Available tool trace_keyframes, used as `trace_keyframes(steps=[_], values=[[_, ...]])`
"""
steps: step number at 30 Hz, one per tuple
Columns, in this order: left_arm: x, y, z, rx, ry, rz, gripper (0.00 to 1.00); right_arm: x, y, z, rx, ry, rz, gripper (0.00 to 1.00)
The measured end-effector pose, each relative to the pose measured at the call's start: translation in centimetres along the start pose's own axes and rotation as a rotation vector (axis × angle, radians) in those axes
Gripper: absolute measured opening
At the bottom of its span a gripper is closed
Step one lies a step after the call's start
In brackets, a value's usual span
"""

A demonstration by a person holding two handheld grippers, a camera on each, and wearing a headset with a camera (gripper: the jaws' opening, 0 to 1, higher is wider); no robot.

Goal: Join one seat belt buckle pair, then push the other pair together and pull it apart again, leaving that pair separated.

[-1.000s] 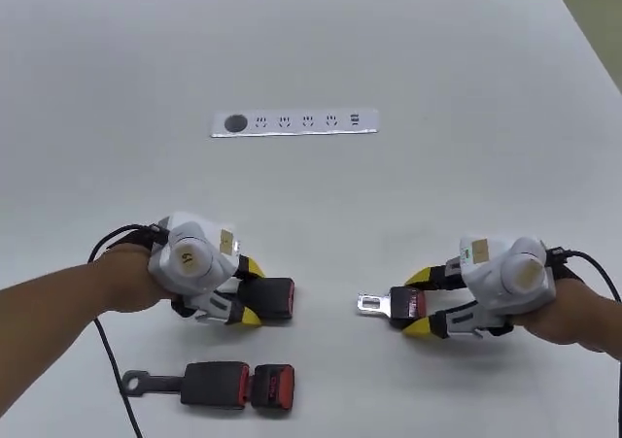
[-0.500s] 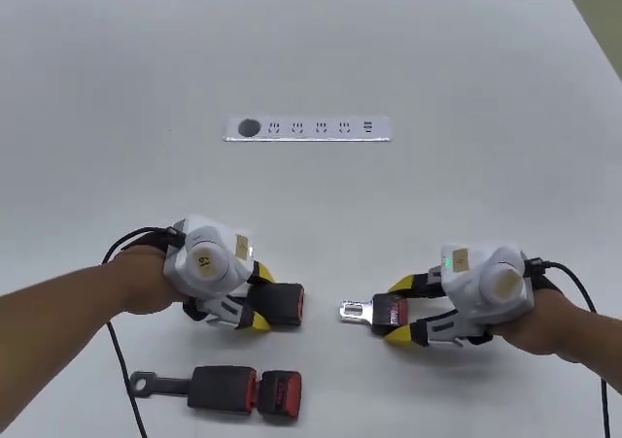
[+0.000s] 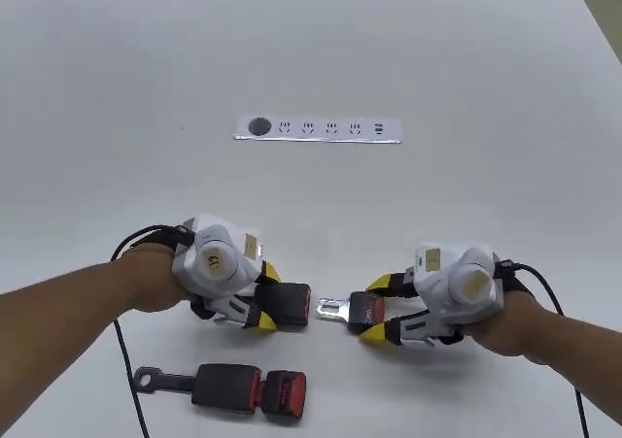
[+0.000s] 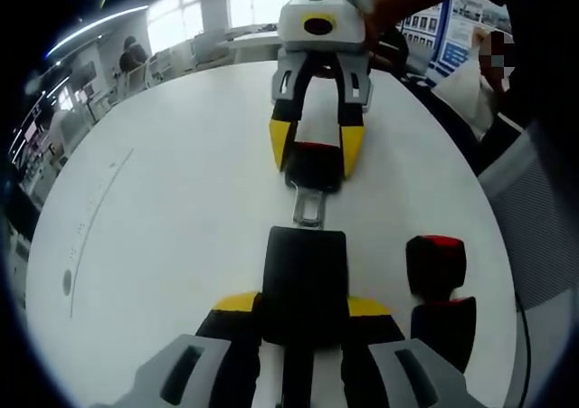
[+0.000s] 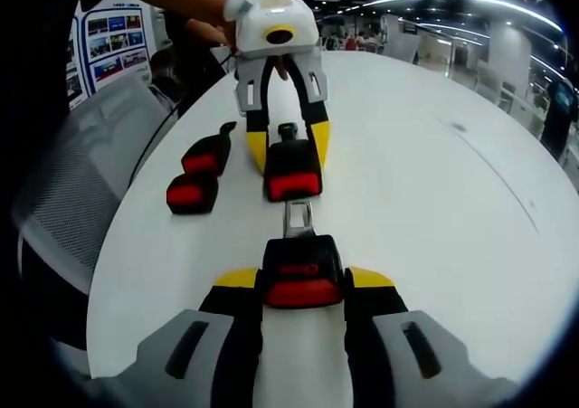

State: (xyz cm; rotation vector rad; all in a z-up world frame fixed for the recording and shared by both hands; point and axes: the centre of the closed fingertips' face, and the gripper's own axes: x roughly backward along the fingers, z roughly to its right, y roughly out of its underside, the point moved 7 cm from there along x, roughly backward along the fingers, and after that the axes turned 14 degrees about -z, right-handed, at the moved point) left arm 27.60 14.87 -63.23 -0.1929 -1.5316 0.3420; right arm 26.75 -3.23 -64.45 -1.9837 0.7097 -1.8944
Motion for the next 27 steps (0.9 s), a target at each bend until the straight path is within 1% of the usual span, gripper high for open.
trace_keyframes(steps=[3,6,12,13,15,19,23,27], values=[[0.0,0.1,0.0,0.000,0.000,-0.001,0.34,-0.4,-0.5,0.3,0.001,-0.002,-0.003,0.33],[0.0,0.0,0.0,-0.001,-0.001,-0.002,0.34,-0.6,-1.0,0.2,0.013,-0.003,-0.012,0.33],[0.0,0.0,0.1,0.000,-0.005,-0.005,0.34,-1.1,-1.8,0.0,0.013,-0.008,-0.005,0.33],[0.0,-0.1,0.1,0.004,-0.006,-0.006,0.34,-1.2,-1.9,0.1,0.003,-0.012,0.004,0.33],[0.0,0.0,0.1,0.004,-0.008,-0.006,0.34,-1.2,-1.9,0.3,0.009,-0.013,0.002,0.33],[0.0,0.1,0.2,0.012,-0.006,0.018,0.34,-1.1,-2.0,-0.1,0.004,-0.020,0.011,0.33],[0.0,-0.2,0.2,-0.002,-0.002,0.004,0.34,-1.1,-2.4,-0.4,0.006,-0.013,0.004,0.33],[0.1,0.0,0.2,-0.012,0.006,0.000,0.34,-1.1,-2.6,-0.3,0.010,-0.012,-0.003,0.32]])
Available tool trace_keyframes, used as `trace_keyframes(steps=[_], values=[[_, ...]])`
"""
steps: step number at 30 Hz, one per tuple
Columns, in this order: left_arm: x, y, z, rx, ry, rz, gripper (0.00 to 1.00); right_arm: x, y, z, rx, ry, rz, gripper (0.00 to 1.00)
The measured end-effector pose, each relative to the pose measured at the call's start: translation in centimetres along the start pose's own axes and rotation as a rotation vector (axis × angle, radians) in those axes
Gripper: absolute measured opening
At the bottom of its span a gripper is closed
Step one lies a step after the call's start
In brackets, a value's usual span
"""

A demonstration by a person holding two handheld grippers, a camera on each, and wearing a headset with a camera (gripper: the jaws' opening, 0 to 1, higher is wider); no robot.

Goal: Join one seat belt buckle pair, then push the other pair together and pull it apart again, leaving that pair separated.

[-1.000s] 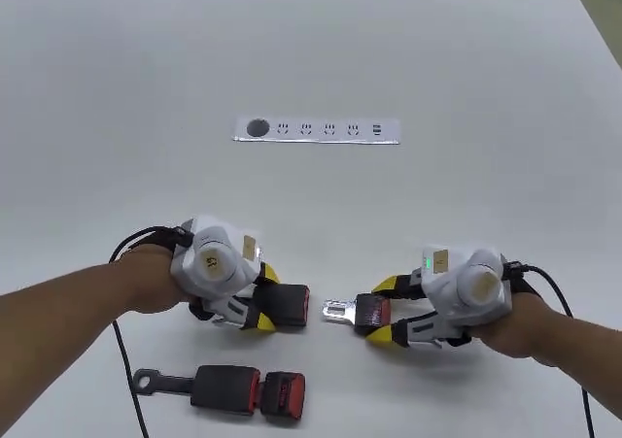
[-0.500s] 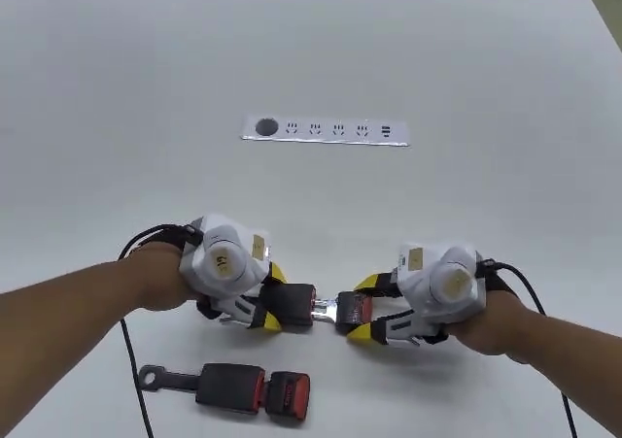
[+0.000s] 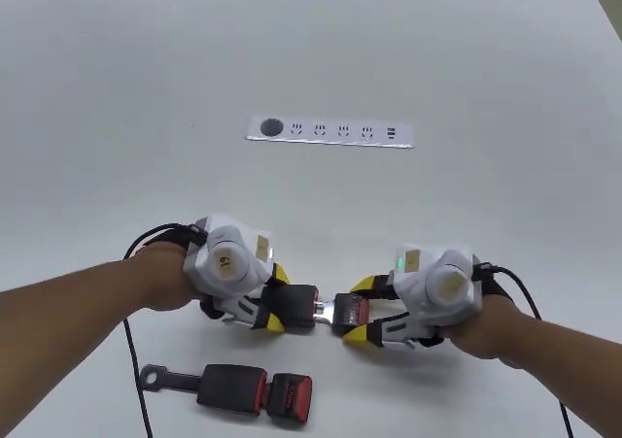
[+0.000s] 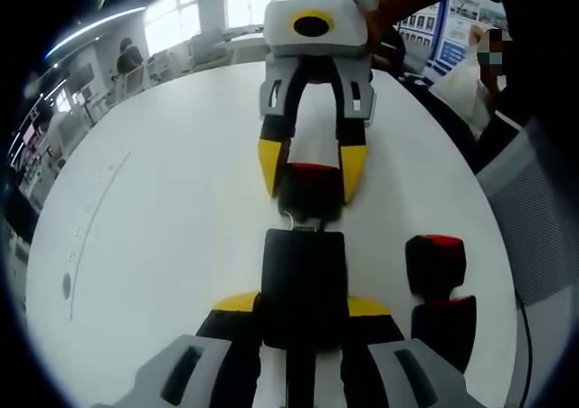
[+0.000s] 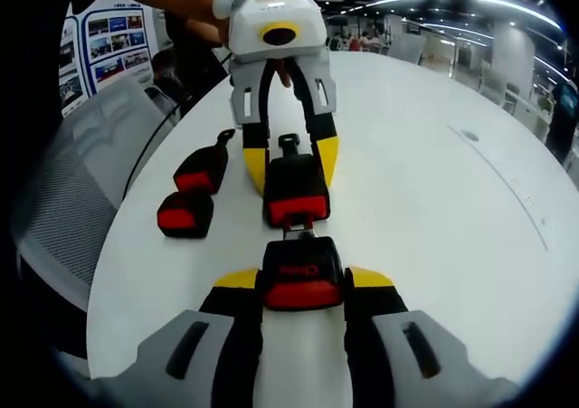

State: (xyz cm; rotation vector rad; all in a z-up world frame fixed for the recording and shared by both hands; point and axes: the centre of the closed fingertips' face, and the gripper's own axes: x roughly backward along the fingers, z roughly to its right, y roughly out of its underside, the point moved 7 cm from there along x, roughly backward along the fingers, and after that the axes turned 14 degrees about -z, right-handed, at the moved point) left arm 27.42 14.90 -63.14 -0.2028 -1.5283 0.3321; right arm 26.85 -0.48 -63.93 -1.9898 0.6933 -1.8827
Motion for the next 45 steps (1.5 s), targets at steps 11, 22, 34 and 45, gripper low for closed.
trace_keyframes(steps=[11,22,34,45], values=[[0.0,0.1,-0.1,-0.015,0.008,-0.006,0.34,-0.3,-0.2,0.1,0.009,-0.008,-0.007,0.32],[-0.1,0.2,-0.3,-0.039,0.020,-0.019,0.33,-1.0,-1.3,0.2,0.012,-0.015,-0.001,0.32],[0.0,0.1,-0.4,-0.053,0.028,-0.038,0.33,-1.2,-1.6,0.3,0.023,-0.004,-0.021,0.32],[0.0,0.1,-0.4,-0.058,0.033,-0.043,0.33,-1.3,-1.5,0.3,0.029,0.001,-0.027,0.32]])
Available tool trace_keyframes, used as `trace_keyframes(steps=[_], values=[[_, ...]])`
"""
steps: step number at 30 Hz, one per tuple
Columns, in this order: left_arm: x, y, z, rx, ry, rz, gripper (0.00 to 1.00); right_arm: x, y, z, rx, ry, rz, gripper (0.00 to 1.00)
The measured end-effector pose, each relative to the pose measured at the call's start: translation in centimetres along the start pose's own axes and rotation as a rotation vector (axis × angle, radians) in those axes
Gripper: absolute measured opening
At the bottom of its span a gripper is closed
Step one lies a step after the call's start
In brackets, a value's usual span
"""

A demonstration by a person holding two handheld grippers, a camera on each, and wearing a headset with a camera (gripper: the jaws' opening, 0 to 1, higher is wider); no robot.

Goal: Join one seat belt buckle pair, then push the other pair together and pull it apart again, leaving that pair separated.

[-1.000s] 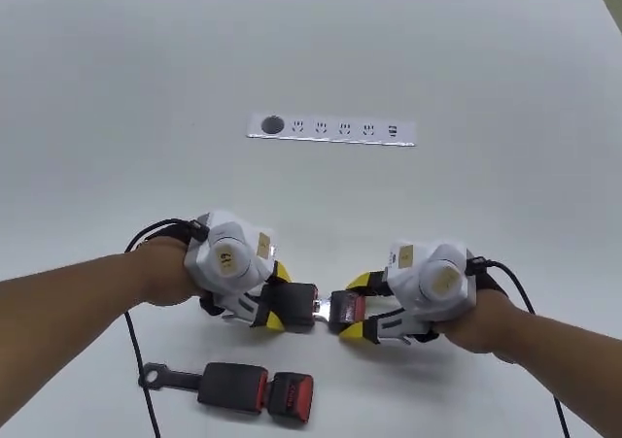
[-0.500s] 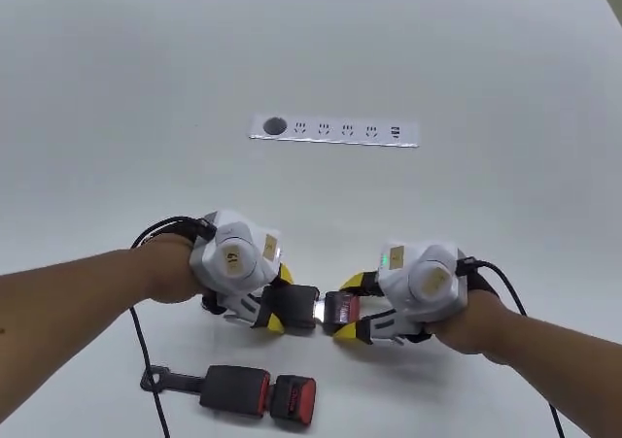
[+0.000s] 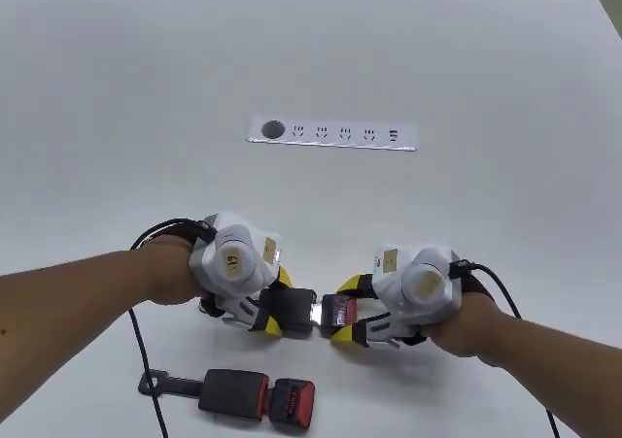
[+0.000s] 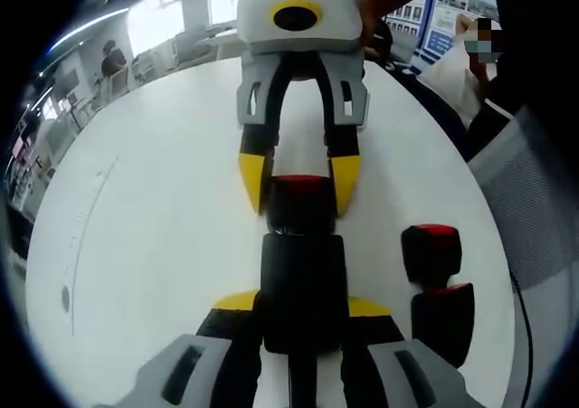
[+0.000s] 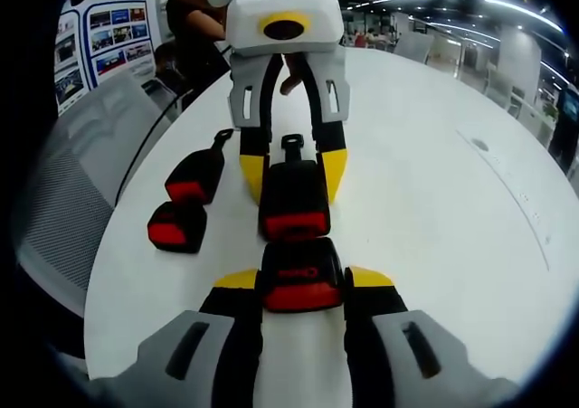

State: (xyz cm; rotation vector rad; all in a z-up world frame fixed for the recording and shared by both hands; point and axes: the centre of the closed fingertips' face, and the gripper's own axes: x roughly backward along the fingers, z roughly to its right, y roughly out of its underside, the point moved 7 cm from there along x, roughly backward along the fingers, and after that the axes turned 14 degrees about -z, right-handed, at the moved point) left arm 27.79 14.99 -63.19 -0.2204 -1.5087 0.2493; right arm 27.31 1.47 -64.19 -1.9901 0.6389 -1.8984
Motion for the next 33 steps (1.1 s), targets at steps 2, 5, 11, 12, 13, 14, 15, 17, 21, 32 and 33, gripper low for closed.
trace_keyframes(steps=[2,5,11,12,13,14,15,17,21,32,33], values=[[0.06,-0.03,0.03,-0.003,0.001,0.001,0.33,0.05,-0.06,-0.04,0.000,-0.001,0.000,0.32],[0.08,-0.01,0.01,-0.005,0.002,0.005,0.33,0.02,-0.07,-0.04,0.000,0.001,-0.001,0.32],[0.15,-0.08,0.08,-0.005,0.000,0.003,0.34,0.02,-0.11,-0.06,0.003,0.000,-0.003,0.32],[0.11,-0.01,0.04,-0.004,0.001,0.005,0.34,0.02,-0.11,-0.08,0.002,0.001,-0.003,0.32],[0.09,0.01,0.02,-0.003,0.001,0.005,0.34,-0.02,-0.10,-0.07,0.002,0.001,-0.003,0.32],[0.08,0.04,0.01,-0.004,0.001,0.006,0.34,-0.06,-0.08,-0.05,0.002,0.002,-0.002,0.32],[0.08,0.04,0.00,-0.003,0.002,0.007,0.34,-0.07,-0.07,-0.05,0.001,0.001,-0.002,0.32],[0.09,0.02,0.00,-0.004,0.003,0.008,0.34,-0.04,-0.10,-0.07,0.004,0.001,-0.003,0.32],[0.08,0.01,0.00,-0.005,0.005,0.008,0.34,0.06,-0.12,-0.12,0.011,0.001,-0.001,0.32],[0.03,0.04,-0.01,-0.007,0.006,-0.001,0.34,0.04,-0.10,-0.11,0.033,0.010,-0.011,0.32],[0.02,-0.01,-0.03,-0.009,0.006,-0.005,0.34,0.05,-0.07,-0.10,0.033,0.010,-0.010,0.32]])
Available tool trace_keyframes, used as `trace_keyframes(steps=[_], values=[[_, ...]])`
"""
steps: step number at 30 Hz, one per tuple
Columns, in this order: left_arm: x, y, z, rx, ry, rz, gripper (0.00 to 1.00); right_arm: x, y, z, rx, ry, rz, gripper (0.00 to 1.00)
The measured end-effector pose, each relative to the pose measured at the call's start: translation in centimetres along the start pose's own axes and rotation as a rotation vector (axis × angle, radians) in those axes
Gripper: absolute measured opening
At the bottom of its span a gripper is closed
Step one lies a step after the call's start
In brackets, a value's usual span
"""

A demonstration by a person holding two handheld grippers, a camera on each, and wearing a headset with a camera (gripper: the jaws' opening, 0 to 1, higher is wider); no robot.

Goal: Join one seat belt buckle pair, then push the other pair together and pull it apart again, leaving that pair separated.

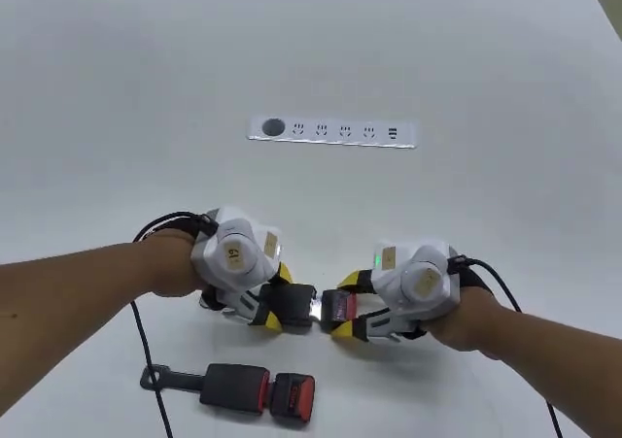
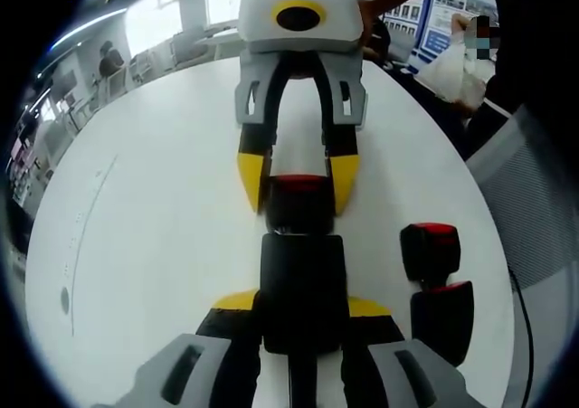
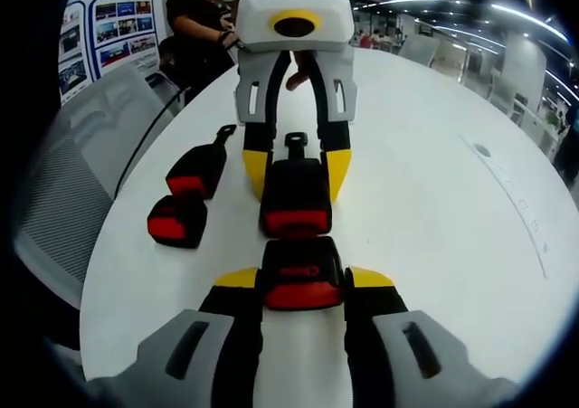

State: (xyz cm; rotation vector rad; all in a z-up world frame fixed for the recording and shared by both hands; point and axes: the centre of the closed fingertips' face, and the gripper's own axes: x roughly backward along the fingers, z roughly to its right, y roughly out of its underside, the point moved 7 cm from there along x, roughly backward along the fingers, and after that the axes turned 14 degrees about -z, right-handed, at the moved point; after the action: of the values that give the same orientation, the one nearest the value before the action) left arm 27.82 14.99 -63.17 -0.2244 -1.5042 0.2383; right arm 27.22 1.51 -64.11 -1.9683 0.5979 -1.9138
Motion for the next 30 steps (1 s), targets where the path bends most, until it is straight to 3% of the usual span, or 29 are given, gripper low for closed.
trace_keyframes(steps=[19,30], values=[[0.0,-0.2,0.1,0.009,-0.007,-0.022,0.34,1.3,1.7,-0.2,0.000,-0.004,-0.004,0.33],[0.0,-0.5,0.3,0.019,-0.010,-0.040,0.34,3.7,4.9,-0.6,0.016,-0.005,-0.041,0.33]])
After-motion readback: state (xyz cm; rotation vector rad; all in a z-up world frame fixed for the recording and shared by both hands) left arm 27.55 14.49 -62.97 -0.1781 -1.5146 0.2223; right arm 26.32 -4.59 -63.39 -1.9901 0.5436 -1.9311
